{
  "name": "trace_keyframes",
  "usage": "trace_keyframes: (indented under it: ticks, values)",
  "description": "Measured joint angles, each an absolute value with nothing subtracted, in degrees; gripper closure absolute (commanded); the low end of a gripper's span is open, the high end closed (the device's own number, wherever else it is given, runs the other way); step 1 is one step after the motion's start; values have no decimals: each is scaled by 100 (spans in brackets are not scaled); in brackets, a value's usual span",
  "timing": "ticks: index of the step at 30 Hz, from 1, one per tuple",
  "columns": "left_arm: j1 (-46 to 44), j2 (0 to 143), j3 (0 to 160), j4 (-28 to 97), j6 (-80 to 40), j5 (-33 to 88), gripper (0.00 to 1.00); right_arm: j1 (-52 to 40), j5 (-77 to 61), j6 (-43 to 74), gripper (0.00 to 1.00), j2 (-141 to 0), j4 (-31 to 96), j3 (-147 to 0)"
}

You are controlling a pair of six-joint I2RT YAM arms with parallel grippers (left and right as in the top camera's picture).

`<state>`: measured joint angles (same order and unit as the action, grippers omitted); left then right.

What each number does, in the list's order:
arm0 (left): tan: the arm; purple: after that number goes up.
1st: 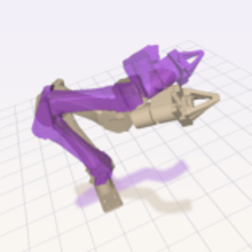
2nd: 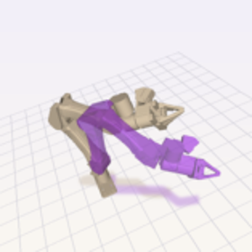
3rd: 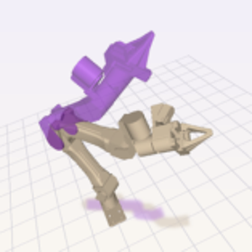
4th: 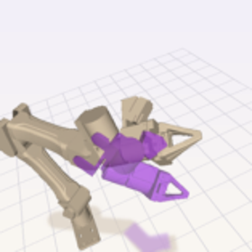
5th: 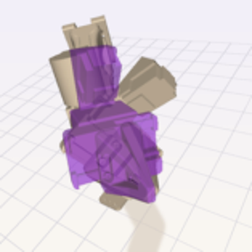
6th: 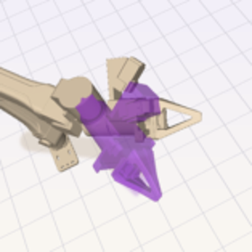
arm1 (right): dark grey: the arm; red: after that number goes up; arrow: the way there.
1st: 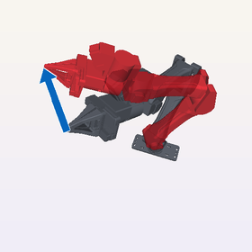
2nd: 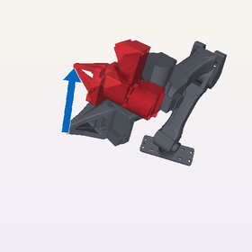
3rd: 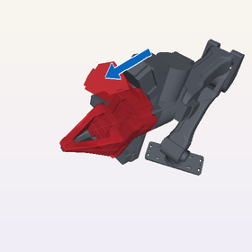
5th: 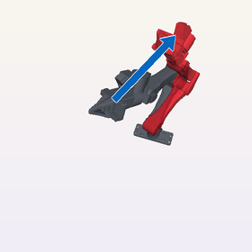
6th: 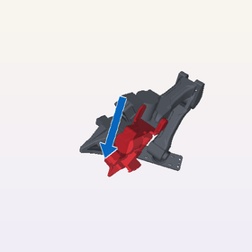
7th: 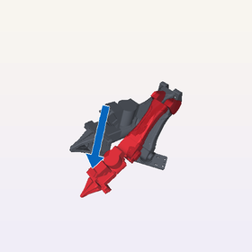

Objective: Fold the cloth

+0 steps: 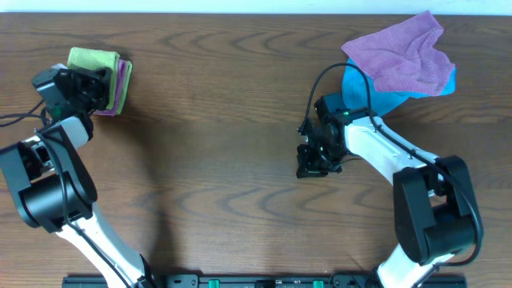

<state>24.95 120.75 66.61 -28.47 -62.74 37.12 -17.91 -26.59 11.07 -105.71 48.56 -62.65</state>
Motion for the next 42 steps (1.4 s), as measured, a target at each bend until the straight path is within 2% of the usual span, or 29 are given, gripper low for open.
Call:
trace_keyframes:
  ticks: [6, 10, 15, 22, 27, 32, 35, 37, 39, 40, 42]
  values:
    - [2484, 12077, 6661, -2753, -6160, 3664, 94, -1791, -2659, 1107, 98, -10571, 4853, -6265]
    - [2486, 12077, 6663, -3242, -6152, 3754, 94, -1793, -2659, 1107, 98, -10571, 4856, -6265]
    - [2543, 12077, 6707, -4021, -6455, 4143, 94, -1793, -2659, 1107, 98, -10571, 4862, -6265]
    - [2624, 12055, 7094, -4475, -6678, 4974, 94, -1793, -2659, 1105, 98, -10571, 4853, -6265]
    - [2624, 11657, 7129, -4348, -6659, 5616, 94, -1774, -2589, 1105, 99, -10486, 4810, -6300]
    - [2552, 10648, 7131, -4045, -6372, 6263, 94, -1649, -2458, 1103, 98, -9607, 5122, -6676]
    - [2272, 10208, 7131, -4047, -6130, 6558, 88, -1647, -2438, 1103, 98, -8919, 5360, -6873]
    - [1973, 9983, 7133, -4049, -5977, 6777, 93, -1647, -2425, 1103, 98, -8527, 5579, -6934]
    - [1605, 9793, 7135, -4045, -5828, 7008, 93, -1647, -2403, 1068, 98, -8114, 5758, -6954]
    - [1433, 9725, 7135, -4045, -5782, 7083, 91, -1647, -2377, 1039, 98, -7926, 5833, -6956]
    - [993, 9570, 7135, -4049, -5612, 7227, 72, -1647, -2259, 996, 98, -7509, 5959, -6960]
